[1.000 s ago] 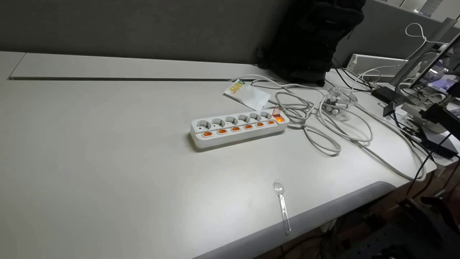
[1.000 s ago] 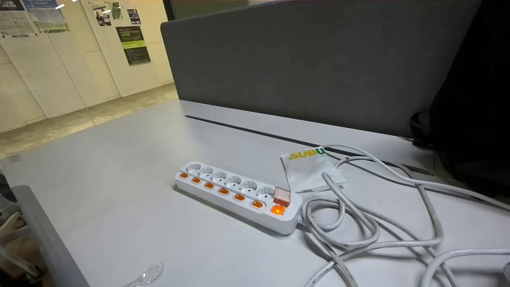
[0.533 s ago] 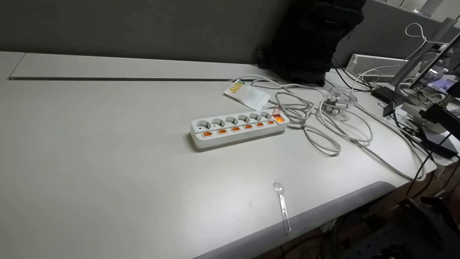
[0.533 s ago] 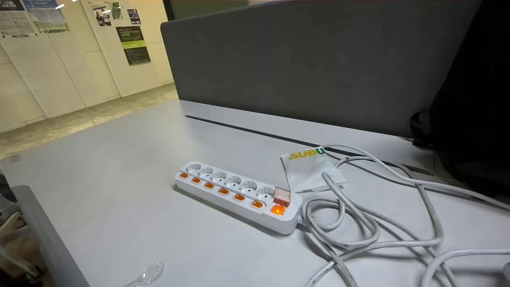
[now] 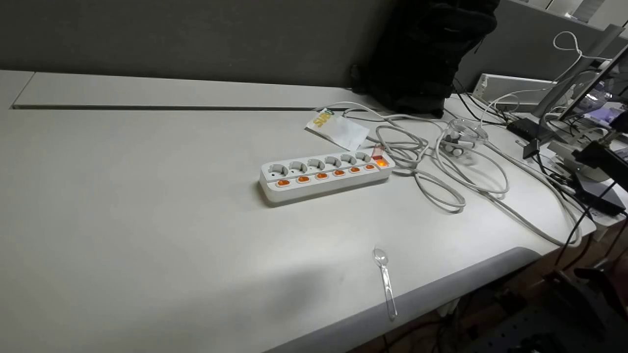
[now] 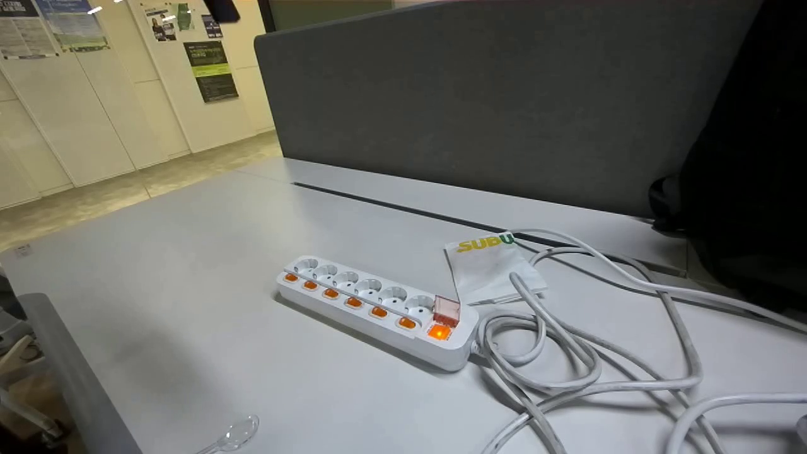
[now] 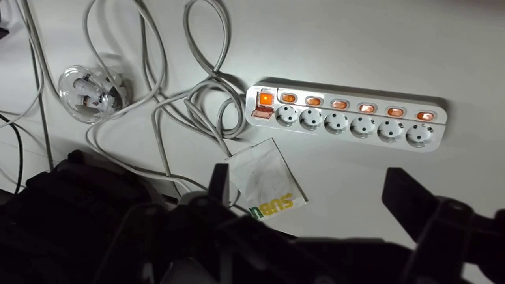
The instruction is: Turn on the third switch from the left
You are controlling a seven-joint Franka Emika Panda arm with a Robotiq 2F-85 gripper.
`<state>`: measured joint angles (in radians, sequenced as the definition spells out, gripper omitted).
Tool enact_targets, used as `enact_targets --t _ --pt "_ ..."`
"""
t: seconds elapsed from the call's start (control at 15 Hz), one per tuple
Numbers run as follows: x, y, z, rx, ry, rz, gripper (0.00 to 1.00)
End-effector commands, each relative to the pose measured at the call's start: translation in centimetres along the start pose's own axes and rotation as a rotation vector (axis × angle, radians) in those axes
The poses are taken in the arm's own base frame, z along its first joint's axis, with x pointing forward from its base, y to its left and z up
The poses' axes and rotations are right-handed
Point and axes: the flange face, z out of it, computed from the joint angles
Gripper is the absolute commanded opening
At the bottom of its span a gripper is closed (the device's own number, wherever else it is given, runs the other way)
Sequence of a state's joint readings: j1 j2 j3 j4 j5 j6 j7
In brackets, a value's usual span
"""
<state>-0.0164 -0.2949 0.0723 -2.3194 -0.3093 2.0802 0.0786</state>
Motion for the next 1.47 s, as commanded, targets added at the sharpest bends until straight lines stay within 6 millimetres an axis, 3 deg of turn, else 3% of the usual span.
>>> enact_targets --t 0.0,0.4,0.73,1.4 --pt "2.2 -1.8 4.1 -0.034 -0.01 0.016 0.73" --pt "4.2 -3.5 11.5 -0.052 -0.076 0.014 0.31" --pt "4.6 -4.0 16.1 -0.05 -0.134 0.023 0.01" --pt "4.2 -7.1 20.7 0.169 -0.153 0.155 0.0"
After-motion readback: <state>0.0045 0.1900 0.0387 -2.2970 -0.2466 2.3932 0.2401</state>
